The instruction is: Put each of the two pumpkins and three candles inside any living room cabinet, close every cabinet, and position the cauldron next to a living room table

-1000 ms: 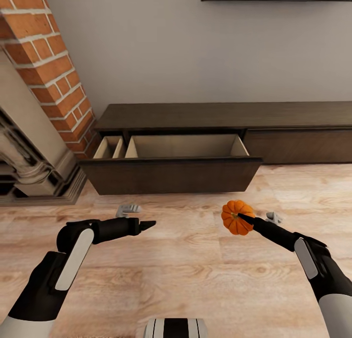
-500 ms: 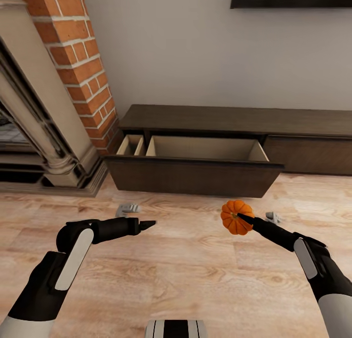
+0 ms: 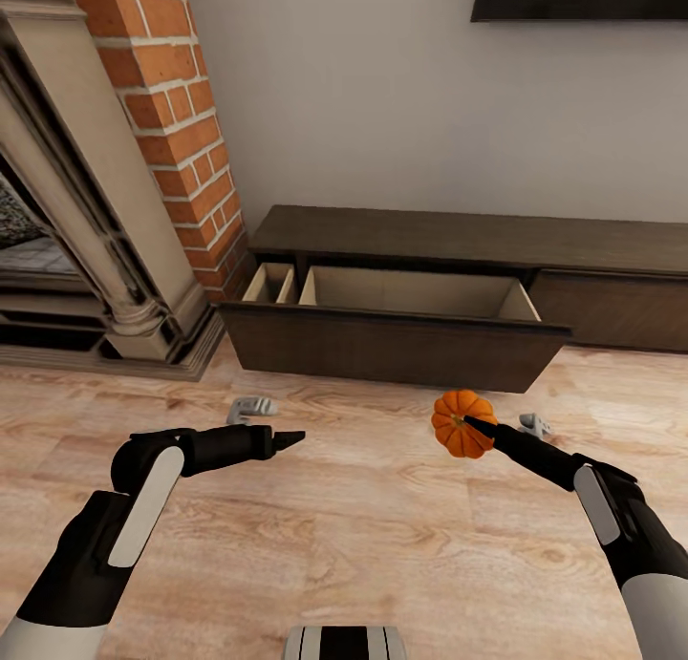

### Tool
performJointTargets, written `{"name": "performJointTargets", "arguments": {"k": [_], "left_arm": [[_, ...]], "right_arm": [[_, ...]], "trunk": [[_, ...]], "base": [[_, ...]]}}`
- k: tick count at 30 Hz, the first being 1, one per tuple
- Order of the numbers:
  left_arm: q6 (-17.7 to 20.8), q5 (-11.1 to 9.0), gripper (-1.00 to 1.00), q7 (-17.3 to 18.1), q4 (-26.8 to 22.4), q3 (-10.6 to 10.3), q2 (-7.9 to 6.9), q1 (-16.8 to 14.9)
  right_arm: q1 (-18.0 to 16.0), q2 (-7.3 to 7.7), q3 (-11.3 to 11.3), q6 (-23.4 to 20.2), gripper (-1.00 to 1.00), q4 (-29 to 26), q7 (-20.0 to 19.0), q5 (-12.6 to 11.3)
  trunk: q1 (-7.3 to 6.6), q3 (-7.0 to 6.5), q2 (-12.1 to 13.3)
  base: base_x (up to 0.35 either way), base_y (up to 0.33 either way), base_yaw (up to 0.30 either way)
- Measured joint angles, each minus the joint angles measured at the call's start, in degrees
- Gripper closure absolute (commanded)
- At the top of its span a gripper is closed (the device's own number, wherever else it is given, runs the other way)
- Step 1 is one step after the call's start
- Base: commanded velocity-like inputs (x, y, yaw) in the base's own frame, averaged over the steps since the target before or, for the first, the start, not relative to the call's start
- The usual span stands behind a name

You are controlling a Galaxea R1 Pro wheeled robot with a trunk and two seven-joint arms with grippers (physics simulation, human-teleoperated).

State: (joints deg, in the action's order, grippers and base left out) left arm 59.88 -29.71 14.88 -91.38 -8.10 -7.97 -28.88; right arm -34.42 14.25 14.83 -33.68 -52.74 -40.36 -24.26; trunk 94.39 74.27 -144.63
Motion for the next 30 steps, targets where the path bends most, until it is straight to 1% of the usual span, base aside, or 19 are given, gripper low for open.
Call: {"name": "performJointTargets", "arguments": {"k": [3,8,16,20,24,30], "left_arm": [[0.0,0.0,-1.0,0.0,0.0,0.0,0.0,0.0],[0.0,0.0,-1.0,-0.1,0.0,-0.1,0.04,0.0],[0.0,0.0,-1.0,-0.1,0.0,-0.1,0.12,0.0],[0.0,0.0,-1.0,-0.1,0.0,-0.1,0.25,0.0],[0.0,0.0,-1.0,-0.1,0.0,-0.1,0.31,0.0],[0.0,0.0,-1.0,-0.1,0.0,-0.1,0.33,0.0]], "right_arm": [[0.0,0.0,-0.1,0.0,1.0,0.0,0.0,0.0],[0.0,-0.03,-0.2,-0.1,1.0,0.0,0.0,0.1],[0.0,-0.11,-0.3,0.0,1.0,0.1,0.0,0.2],[0.0,-0.84,-0.3,-0.1,1.0,0.1,0.1,0.8],[0.0,-1.05,-0.3,0.0,1.0,0.1,0.1,1.0],[0.0,-1.21,-0.3,0.0,1.0,0.1,0.2,1.1]], "trunk": [[0.0,0.0,0.0],[0.0,0.0,0.0],[0.0,0.0,0.0],[0.0,0.0,0.0],[0.0,0.0,0.0],[0.0,0.0,0.0]], "base": [[0.0,0.0,0.046],[0.0,0.0,0.194],[0.0,0.0,0.269],[0.0,0.0,0.284],[0.0,0.022,0.285],[0.0,0.105,0.286]]}}
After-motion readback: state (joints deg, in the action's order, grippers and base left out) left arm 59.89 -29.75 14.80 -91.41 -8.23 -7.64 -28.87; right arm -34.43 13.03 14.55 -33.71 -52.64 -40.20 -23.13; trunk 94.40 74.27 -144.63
